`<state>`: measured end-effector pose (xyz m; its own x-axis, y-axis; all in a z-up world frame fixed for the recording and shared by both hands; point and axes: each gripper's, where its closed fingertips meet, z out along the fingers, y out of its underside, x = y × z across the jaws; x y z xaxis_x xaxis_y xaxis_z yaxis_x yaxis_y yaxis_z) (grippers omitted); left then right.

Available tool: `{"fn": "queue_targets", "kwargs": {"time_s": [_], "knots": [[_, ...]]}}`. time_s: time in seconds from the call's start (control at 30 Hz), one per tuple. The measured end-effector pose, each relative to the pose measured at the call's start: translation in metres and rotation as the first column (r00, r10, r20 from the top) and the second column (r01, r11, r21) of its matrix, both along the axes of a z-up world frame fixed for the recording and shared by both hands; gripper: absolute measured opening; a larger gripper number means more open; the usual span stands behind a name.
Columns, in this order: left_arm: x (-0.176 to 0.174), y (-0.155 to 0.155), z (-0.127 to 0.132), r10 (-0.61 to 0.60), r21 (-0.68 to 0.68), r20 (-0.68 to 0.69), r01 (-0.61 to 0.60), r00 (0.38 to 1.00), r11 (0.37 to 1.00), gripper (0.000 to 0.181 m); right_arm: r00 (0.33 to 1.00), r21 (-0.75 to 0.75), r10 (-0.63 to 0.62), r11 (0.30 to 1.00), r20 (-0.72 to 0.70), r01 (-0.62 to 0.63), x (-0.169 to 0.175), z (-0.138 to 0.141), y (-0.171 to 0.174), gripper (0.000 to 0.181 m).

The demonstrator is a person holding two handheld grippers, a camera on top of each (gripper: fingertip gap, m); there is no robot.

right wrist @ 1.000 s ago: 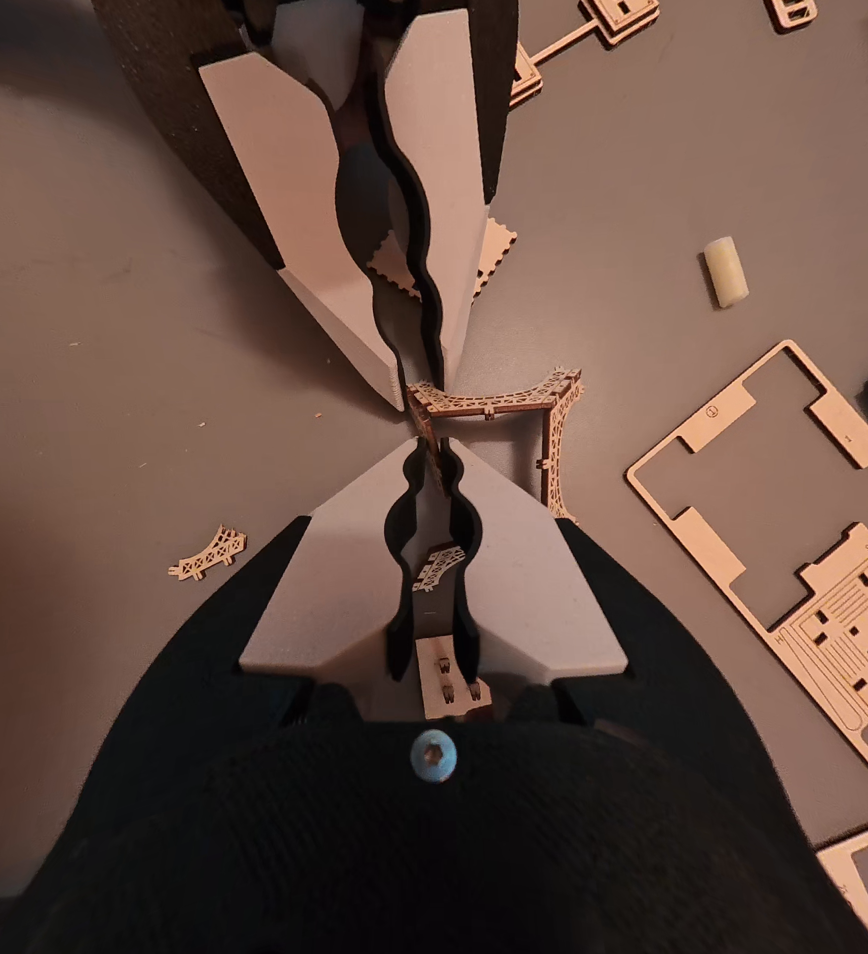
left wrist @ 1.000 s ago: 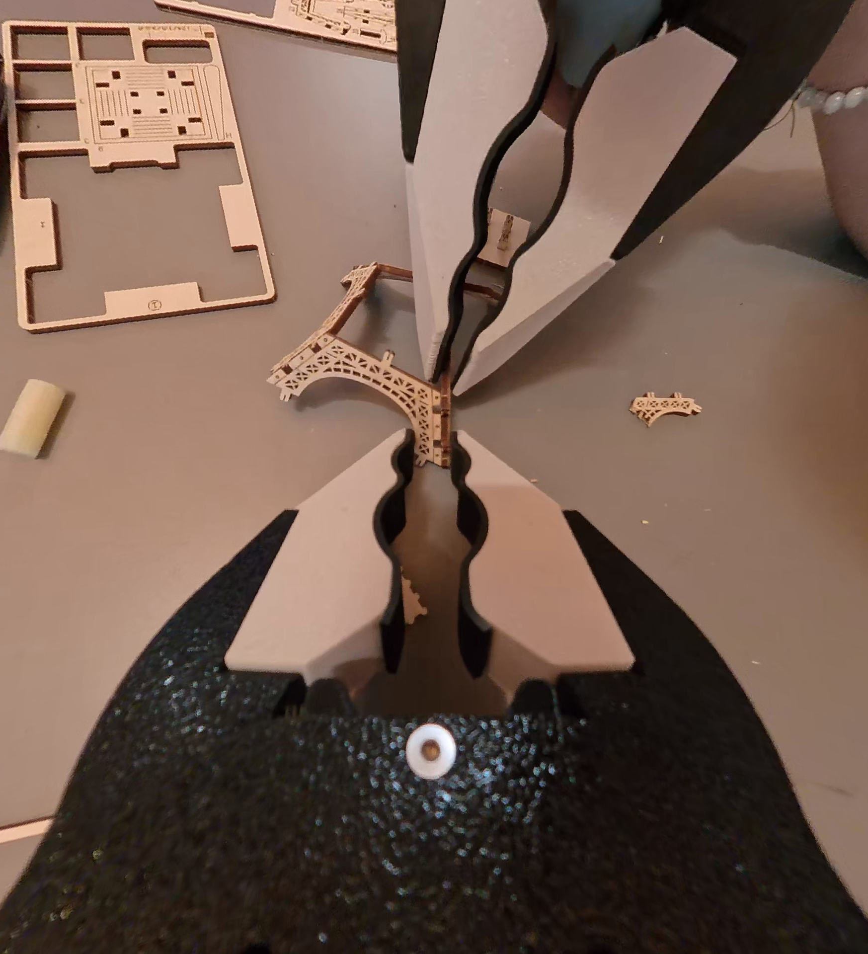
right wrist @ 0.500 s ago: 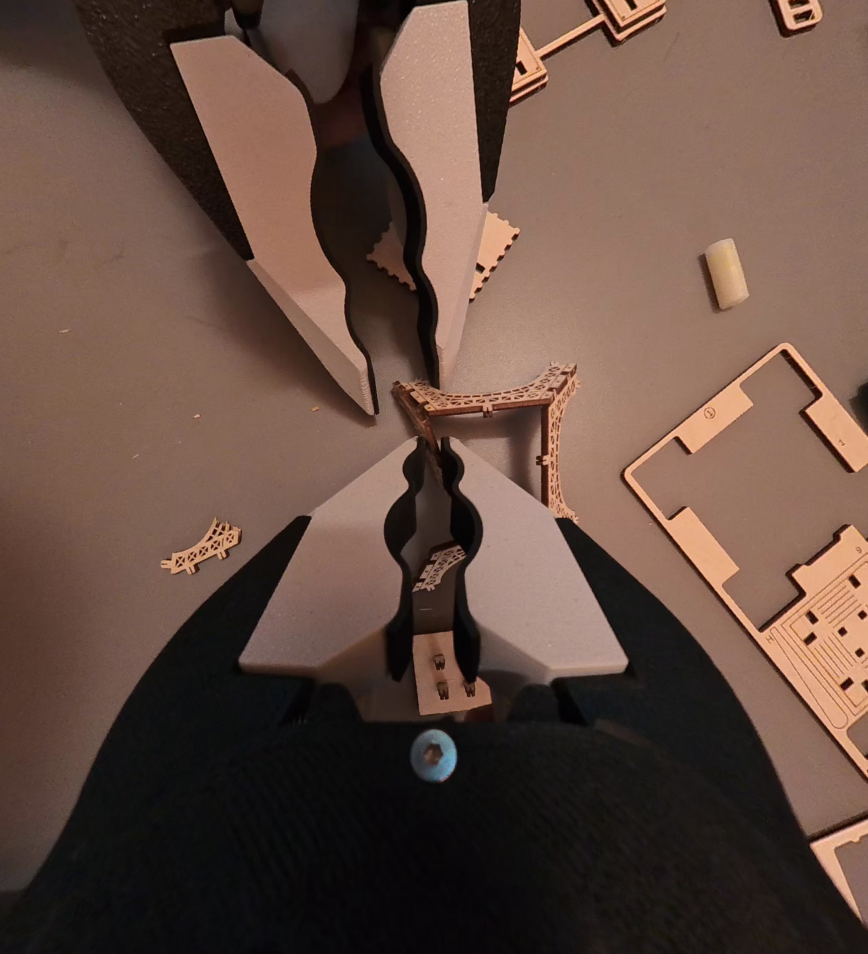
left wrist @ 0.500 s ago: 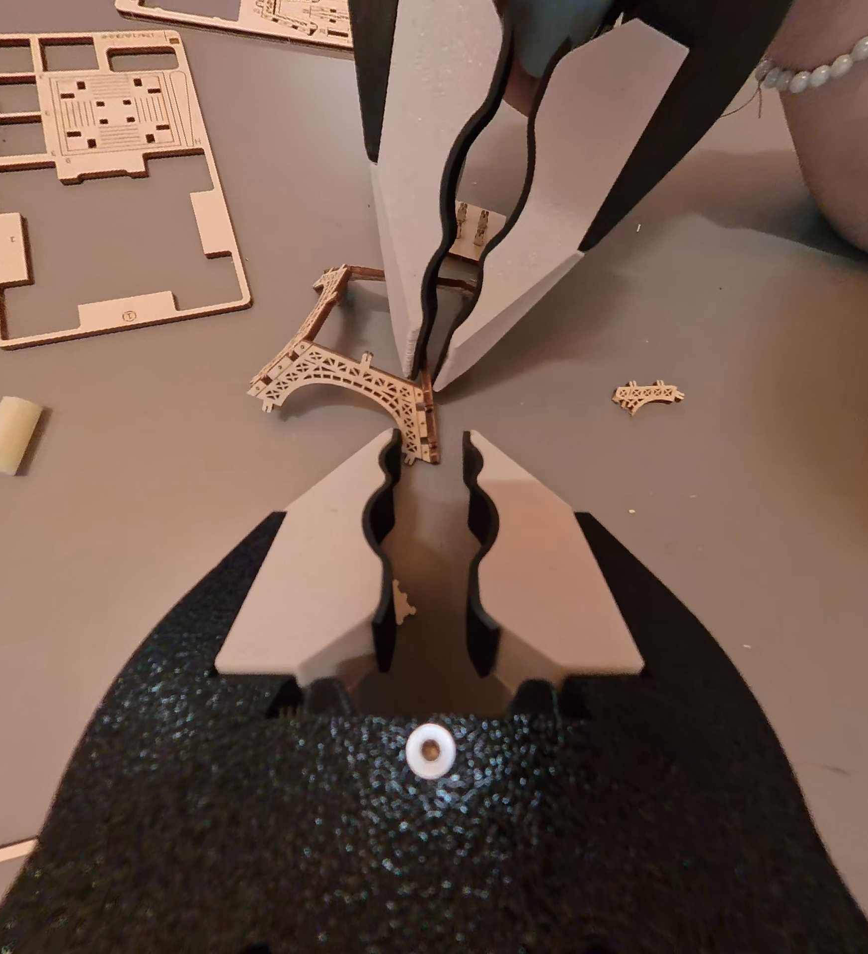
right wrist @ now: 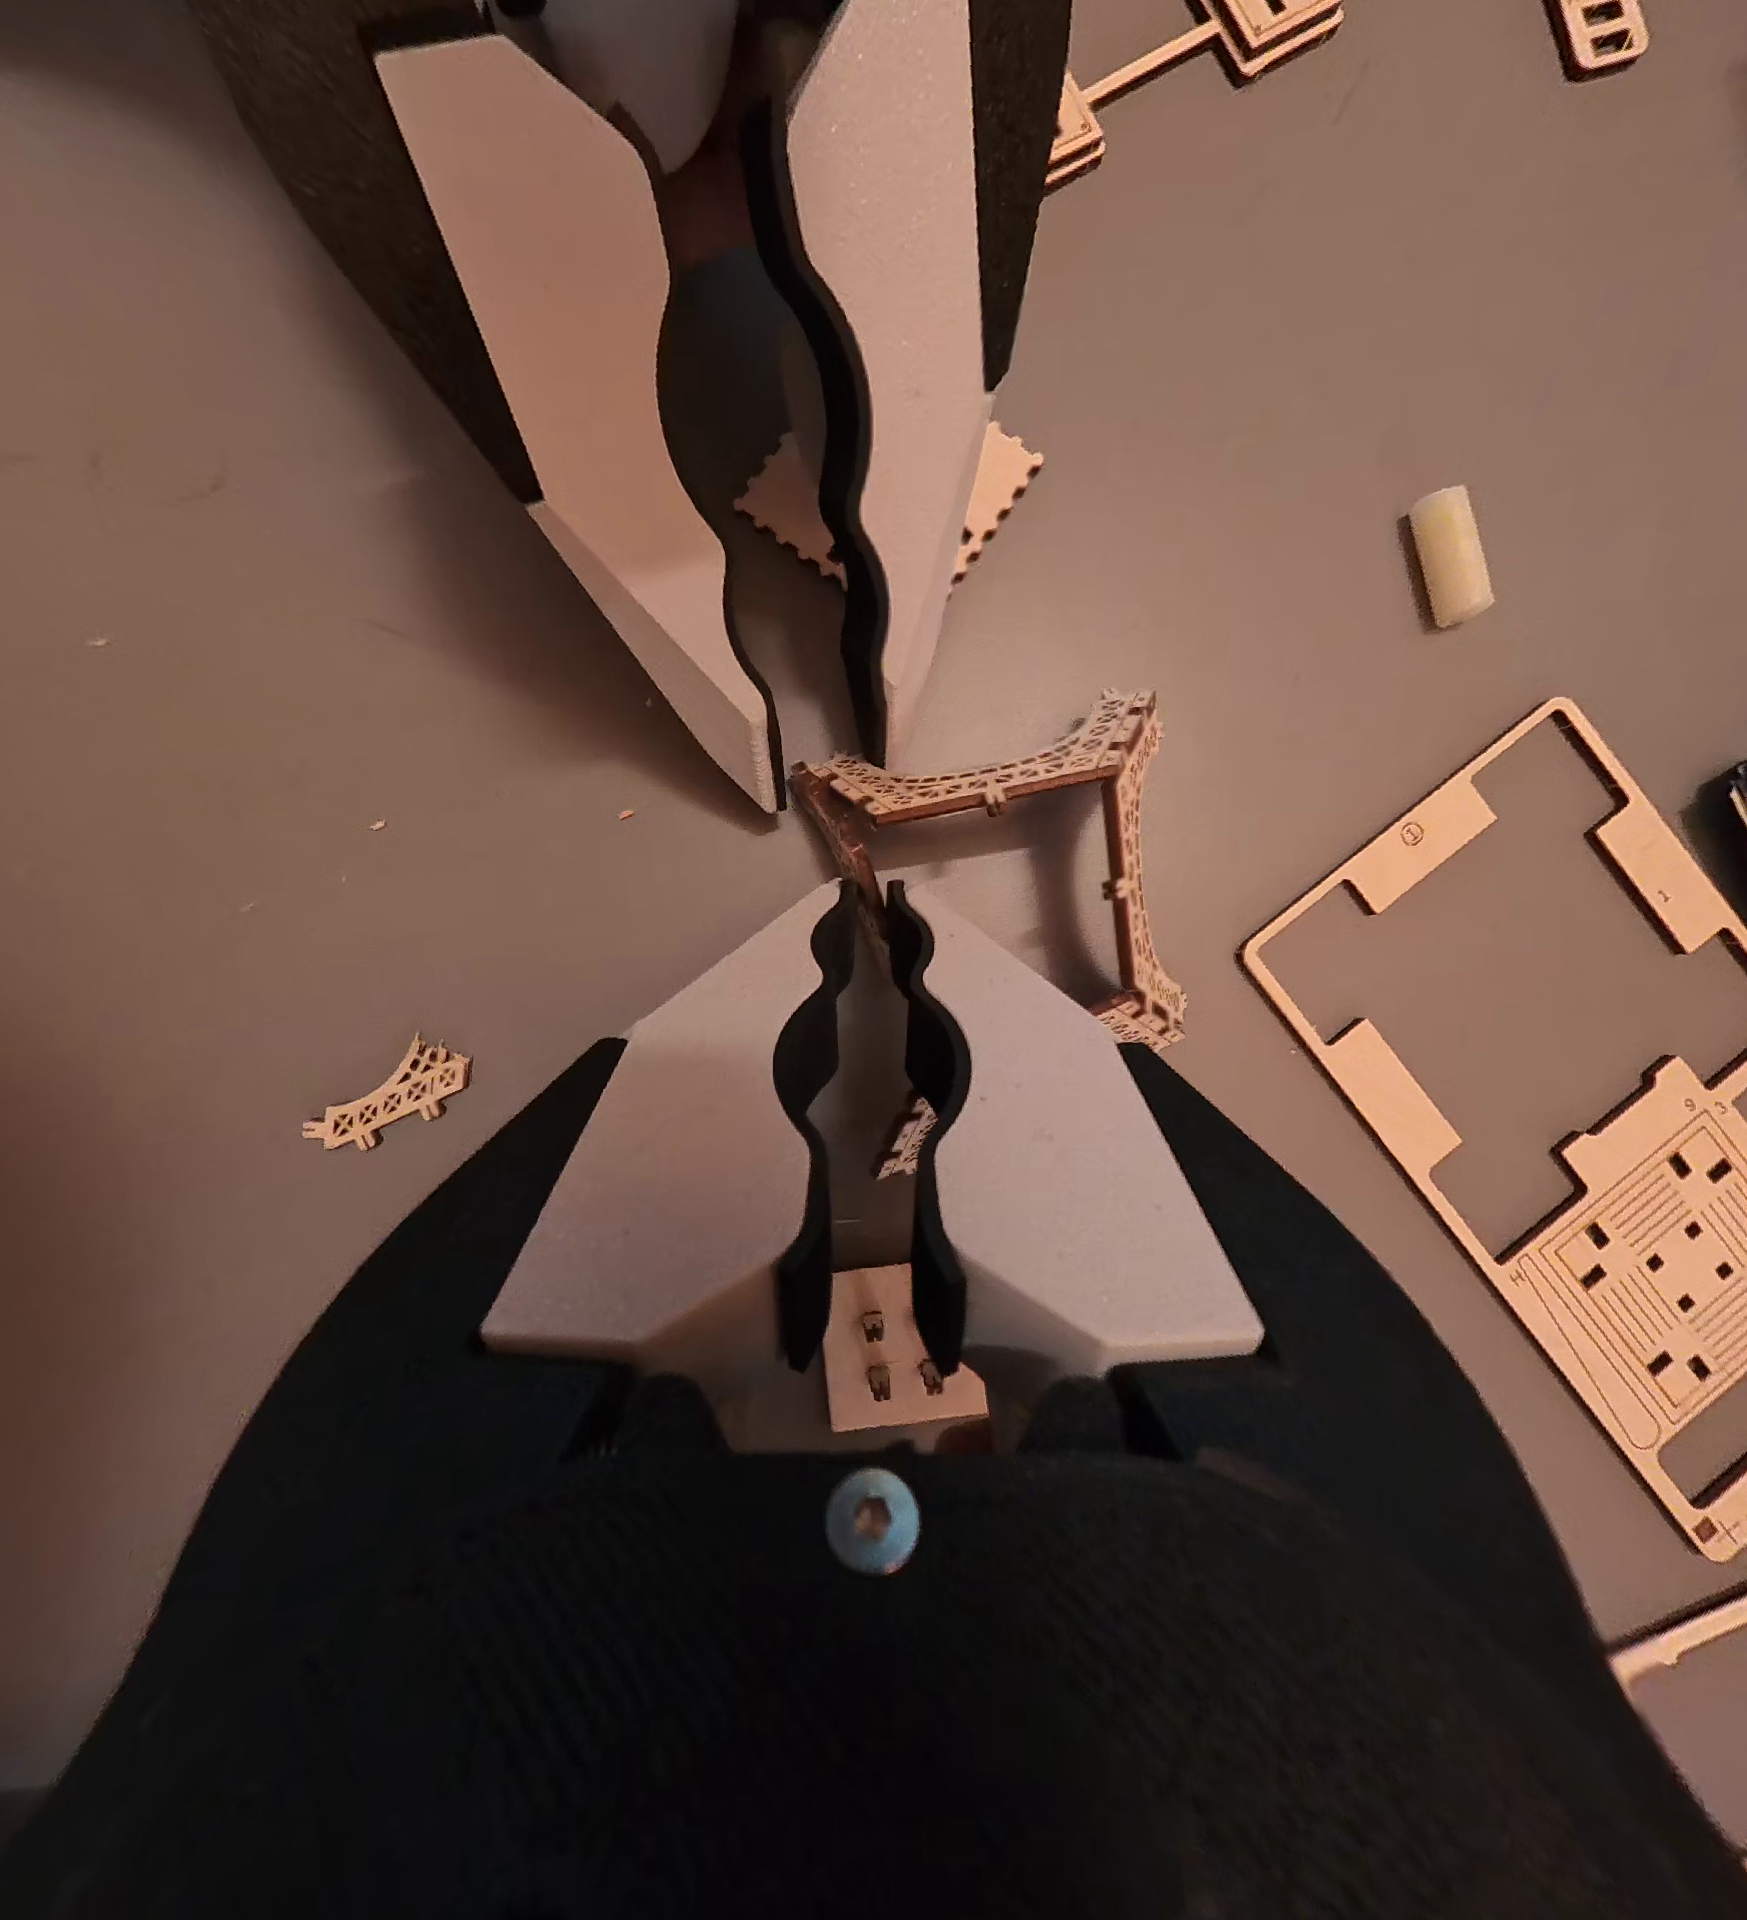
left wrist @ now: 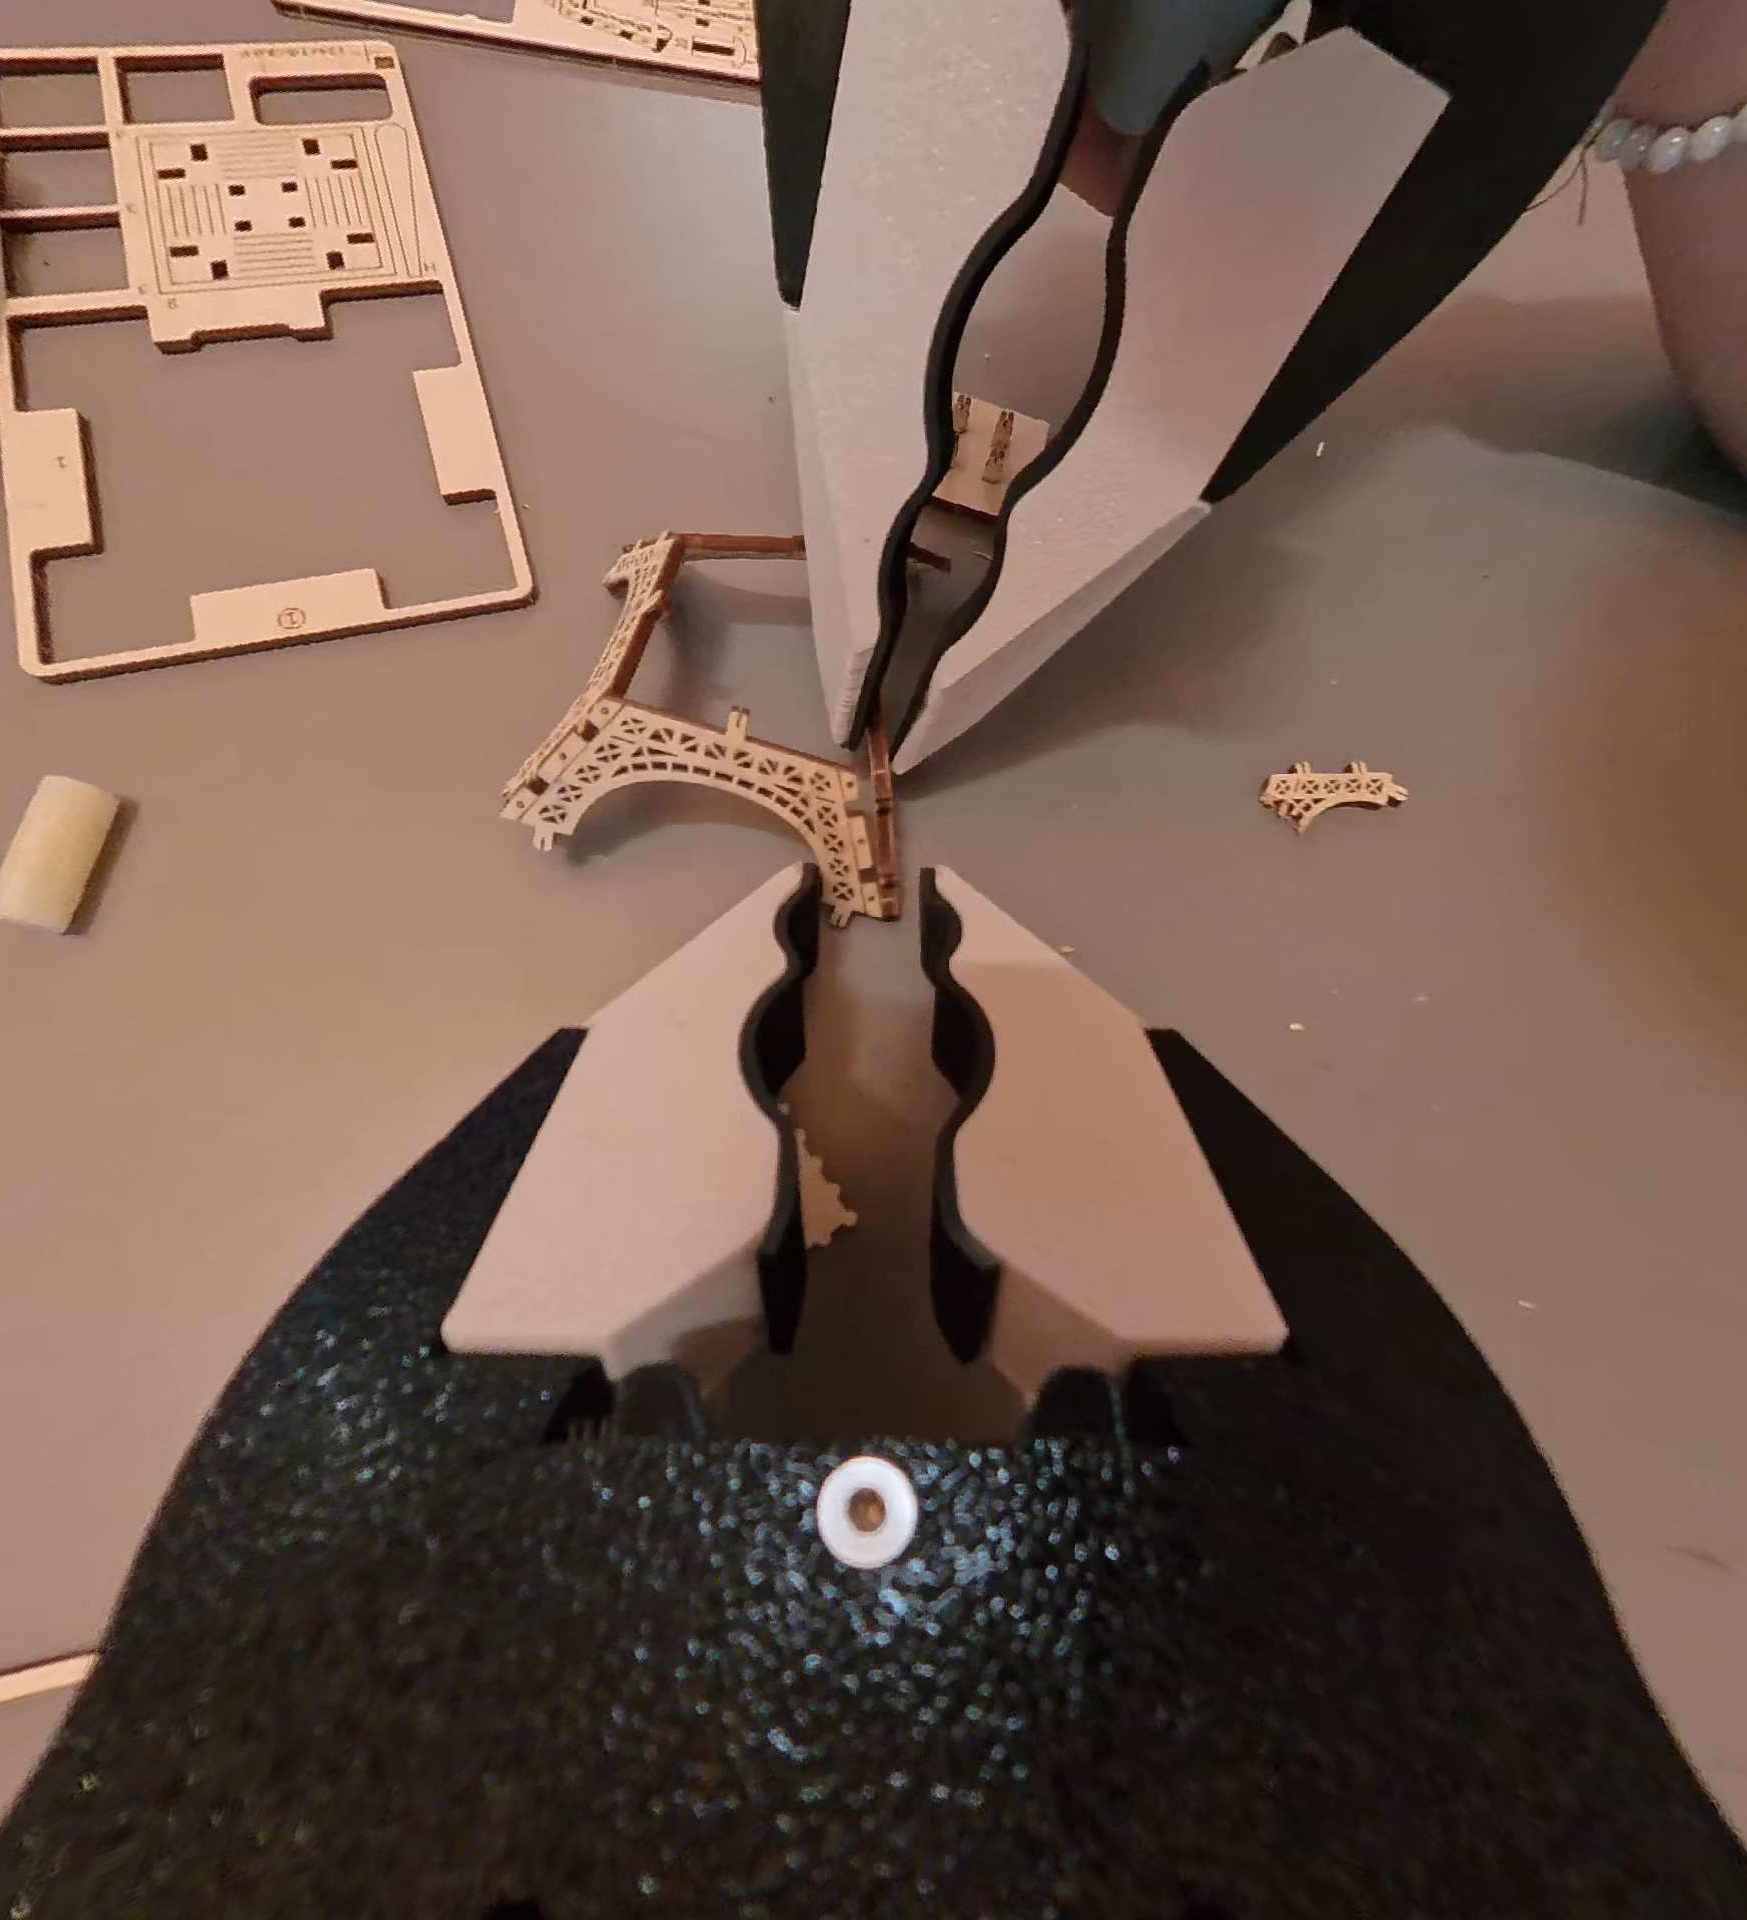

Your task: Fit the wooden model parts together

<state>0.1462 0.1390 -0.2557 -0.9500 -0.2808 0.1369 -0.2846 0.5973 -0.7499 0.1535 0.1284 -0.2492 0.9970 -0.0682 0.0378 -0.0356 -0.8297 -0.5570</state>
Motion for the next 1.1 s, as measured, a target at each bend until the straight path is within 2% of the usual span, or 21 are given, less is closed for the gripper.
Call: {"fn": "queue_targets", "kwargs": {"time_s": [0.17, 0.53, 0.73, 0.87, 1.1], "knots": [[0.0022, 0.0010, -0.0005, 0.004, 0.013, 0.025, -0.004, 1.000, 1.000, 0.013, 0.999, -0.024, 0.016, 1.000, 0.033, -0.015, -0.0002, -0.0002, -0.0007, 0.003], [0.0006, 0.0054, 0.0001, -0.037, 0.036, 0.048, 0.035, 0.998, 0.999, 0.020, 0.998, -0.034, 0.035, 0.999, 0.045, -0.033, -0.0014, -0.0005, -0.0017, 0.002], [0.0040, 0.0028, -0.0016, -0.005, 0.023, 0.024, 0.005, 1.000, 1.000, 0.021, 0.999, -0.020, 0.029, 0.999, 0.037, -0.028, -0.0002, -0.0005, -0.0008, 0.002], [0.0063, 0.0034, -0.0025, 0.001, 0.037, 0.054, -0.003, 0.999, 0.999, 0.013, 0.998, -0.027, 0.038, 0.999, 0.042, -0.036, -0.0011, -0.0005, -0.0013, 0.002], [0.0050, 0.0027, -0.0022, -0.008, 0.033, 0.056, 0.006, 0.998, 0.999, 0.012, 0.997, -0.021, 0.036, 0.999, 0.066, -0.035, 0.0025, -0.0005, -0.0001, 0.003]]}}
